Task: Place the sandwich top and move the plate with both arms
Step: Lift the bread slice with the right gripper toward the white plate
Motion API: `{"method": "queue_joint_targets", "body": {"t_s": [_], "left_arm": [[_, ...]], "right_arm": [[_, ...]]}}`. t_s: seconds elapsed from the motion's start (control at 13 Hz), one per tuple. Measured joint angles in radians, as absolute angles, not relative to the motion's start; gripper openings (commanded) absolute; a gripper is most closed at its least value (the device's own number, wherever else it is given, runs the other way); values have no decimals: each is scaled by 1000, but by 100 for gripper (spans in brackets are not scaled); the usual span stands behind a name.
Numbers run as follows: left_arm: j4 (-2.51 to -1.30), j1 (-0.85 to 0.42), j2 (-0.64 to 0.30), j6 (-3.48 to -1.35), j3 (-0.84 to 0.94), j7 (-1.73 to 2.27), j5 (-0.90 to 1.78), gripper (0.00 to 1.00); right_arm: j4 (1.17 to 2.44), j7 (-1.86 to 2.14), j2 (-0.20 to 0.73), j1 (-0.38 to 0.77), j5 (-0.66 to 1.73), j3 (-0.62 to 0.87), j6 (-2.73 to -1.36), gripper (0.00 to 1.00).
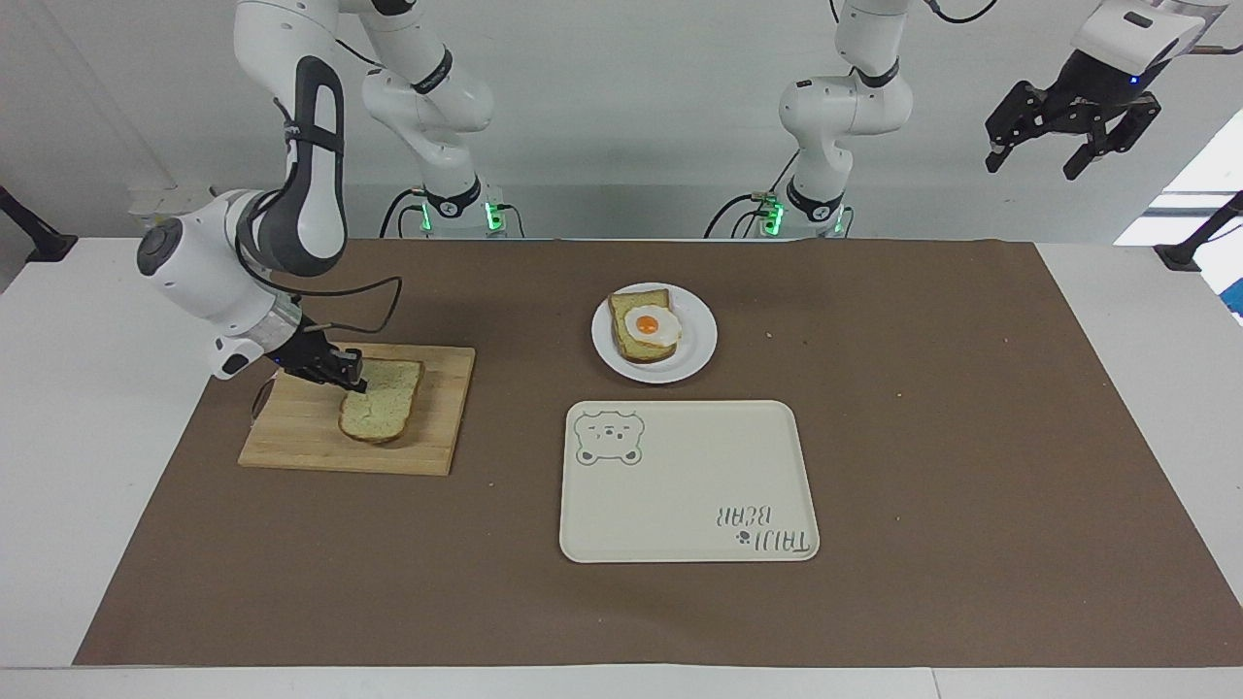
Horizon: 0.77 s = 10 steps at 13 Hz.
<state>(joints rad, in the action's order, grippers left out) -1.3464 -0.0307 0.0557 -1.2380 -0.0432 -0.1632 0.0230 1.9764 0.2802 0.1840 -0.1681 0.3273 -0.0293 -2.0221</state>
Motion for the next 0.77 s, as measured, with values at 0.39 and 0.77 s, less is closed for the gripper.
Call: {"method": "queue_joint_targets", "body": {"t_s": [0.39,0.77], "left_arm": [[-1346,-31,56,-1238,-43,-163,23,100],[-1346,-31,56,-1238,-43,-163,23,100]], "right_arm": [[1939,272,158,-124,327,6,-1948,0],[1938,133,135,-4,328,10,-1910,0]]}}
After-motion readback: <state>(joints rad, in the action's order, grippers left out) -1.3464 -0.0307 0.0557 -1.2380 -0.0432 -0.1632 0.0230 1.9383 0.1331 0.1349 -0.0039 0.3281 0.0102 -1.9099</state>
